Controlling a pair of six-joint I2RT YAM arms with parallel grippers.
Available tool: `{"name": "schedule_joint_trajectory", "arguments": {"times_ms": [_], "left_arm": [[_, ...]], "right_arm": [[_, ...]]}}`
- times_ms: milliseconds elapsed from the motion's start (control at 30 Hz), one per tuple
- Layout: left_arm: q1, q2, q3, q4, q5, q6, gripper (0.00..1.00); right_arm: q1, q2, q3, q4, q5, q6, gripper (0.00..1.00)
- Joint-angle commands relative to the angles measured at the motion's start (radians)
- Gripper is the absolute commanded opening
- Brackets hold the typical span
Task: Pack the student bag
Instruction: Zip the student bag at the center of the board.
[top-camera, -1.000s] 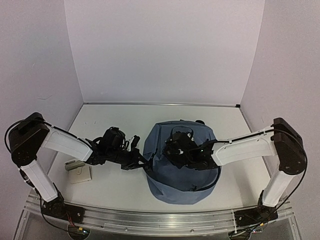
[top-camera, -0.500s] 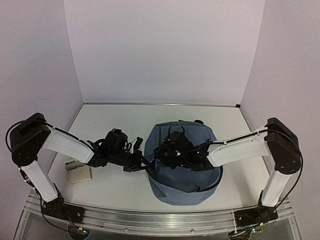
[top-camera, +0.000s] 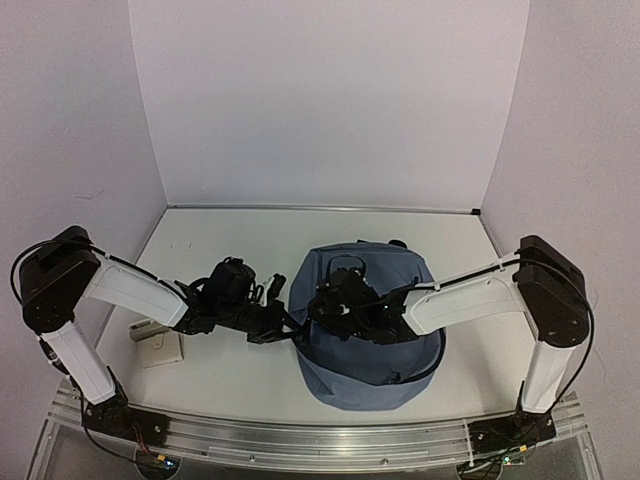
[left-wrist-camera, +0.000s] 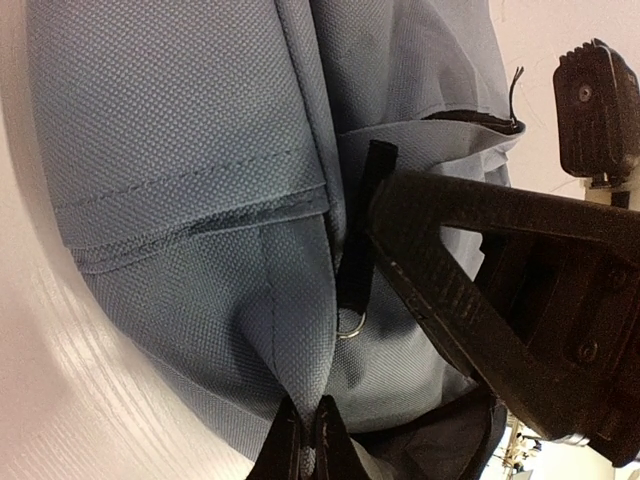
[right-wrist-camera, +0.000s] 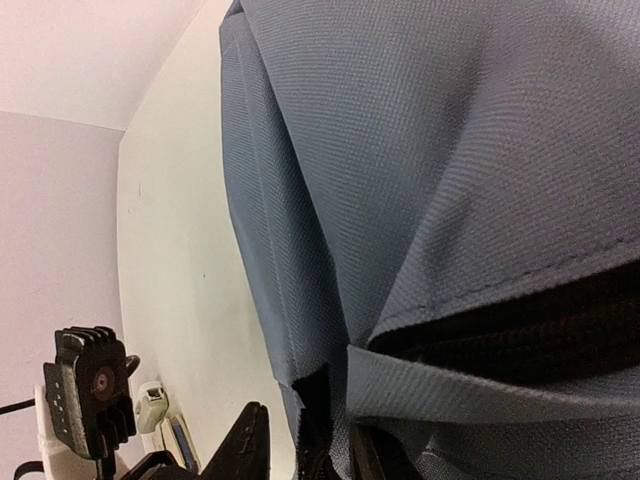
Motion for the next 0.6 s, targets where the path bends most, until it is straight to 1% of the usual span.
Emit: {"name": "schedule_joint_trajectory", "arguments": {"times_ms": [0, 67, 133, 167, 300, 400, 567], "left_arm": [[-0.018, -0.031, 0.004, 0.032, 0.029, -0.003, 0.0], [-0.018, -0.031, 0.004, 0.029, 0.026, -0.002, 0.0], [-0.018, -0.031, 0.005, 0.025, 0.024, -0.003, 0.0], [-0.019, -0.031, 0.005, 0.023, 0.022, -0.003, 0.0], [-0.02, -0.028, 0.007, 0.018, 0.016, -0.01, 0.0], [-0.02, -0.026, 0.007, 0.021, 0.018, -0.013, 0.0], [-0.02, -0.03, 0.005, 0.015, 0.017, -0.016, 0.0]], "right_arm": [[-0.001, 0.047, 0.07, -0.012, 0.076, -0.038, 0.24], [-0.001, 0.051, 0.08, -0.012, 0.088, -0.046, 0.19], [-0.001, 0.046, 0.081, -0.013, 0.1, -0.049, 0.11], [0.0, 0.043, 0.077, -0.013, 0.105, -0.051, 0.09], [-0.001, 0.022, 0.054, -0.012, 0.134, -0.052, 0.05], [-0.001, 0.019, 0.047, -0.013, 0.154, -0.061, 0.0], [-0.001, 0.002, 0.053, -0.013, 0.164, -0.082, 0.0]]}}
